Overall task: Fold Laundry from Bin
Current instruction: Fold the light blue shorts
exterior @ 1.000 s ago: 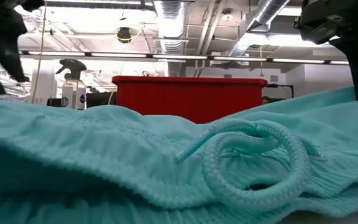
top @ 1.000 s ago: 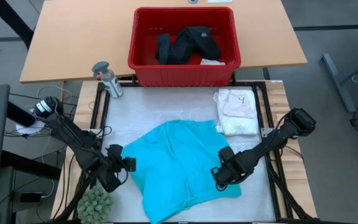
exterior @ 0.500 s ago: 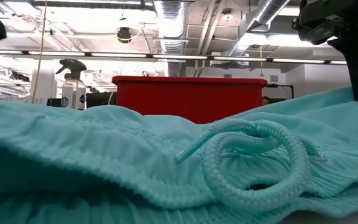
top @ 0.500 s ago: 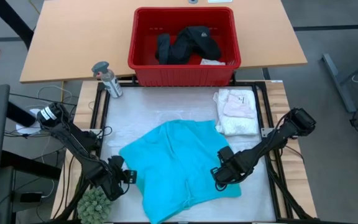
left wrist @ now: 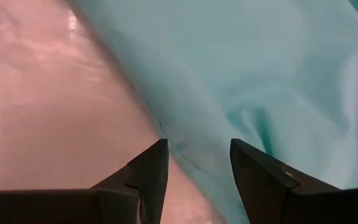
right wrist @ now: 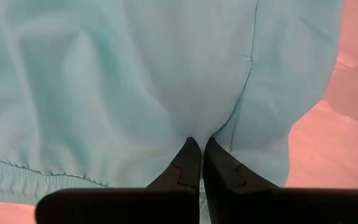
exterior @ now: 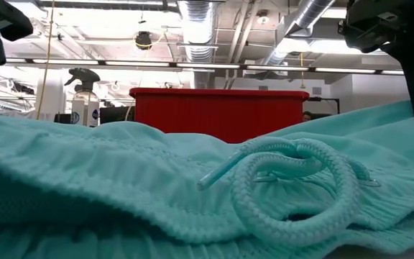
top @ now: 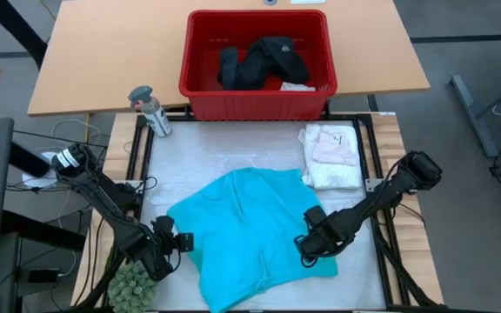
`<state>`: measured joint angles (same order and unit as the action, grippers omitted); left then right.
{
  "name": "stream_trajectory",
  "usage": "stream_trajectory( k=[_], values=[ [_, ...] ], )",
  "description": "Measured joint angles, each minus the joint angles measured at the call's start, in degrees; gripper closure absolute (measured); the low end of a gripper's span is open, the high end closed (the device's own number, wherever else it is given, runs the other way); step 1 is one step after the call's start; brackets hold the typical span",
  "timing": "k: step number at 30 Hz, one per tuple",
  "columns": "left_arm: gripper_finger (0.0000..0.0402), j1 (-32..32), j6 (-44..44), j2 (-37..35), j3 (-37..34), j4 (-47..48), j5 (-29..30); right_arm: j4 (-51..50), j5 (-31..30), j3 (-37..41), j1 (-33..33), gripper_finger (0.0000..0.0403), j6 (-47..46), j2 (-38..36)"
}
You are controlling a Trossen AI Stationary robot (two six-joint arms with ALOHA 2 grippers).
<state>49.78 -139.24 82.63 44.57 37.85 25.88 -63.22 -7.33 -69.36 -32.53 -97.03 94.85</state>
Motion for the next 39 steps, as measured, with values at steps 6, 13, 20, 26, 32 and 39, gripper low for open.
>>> stream_trajectory(
  k=[6,13,20,26,32,39],
  values=[
    [0.0241,-0.63,-0.06,-0.02,-3.51,-6.65,2.64,0.43,0.04,0.0,0.0,0.0372,0.0,0.0],
    [0.0241,-0.78,0.01,0.0,-6.37,-12.52,-0.85,0.48,0.3,0.0,0.0,0.0371,0.0,0.0],
    [0.0241,-0.77,0.15,-0.04,-3.68,-11.89,-4.74,0.48,0.44,0.0,0.0,0.037,0.04,0.0],
    [0.0241,-1.46,0.13,-0.07,-3.94,-8.94,-4.45,0.46,0.49,0.0,0.0,0.0369,0.16,0.0],
    [0.0241,-1.83,0.15,-0.04,-5.8,-12.55,-4.66,0.43,0.59,0.0,0.0,0.0368,0.2,0.0],
    [0.0241,-2.12,0.32,0.0,-6.5,-11.76,-4.56,0.42,0.59,0.0,0.0,0.0368,0.2,0.0]
  ],
)
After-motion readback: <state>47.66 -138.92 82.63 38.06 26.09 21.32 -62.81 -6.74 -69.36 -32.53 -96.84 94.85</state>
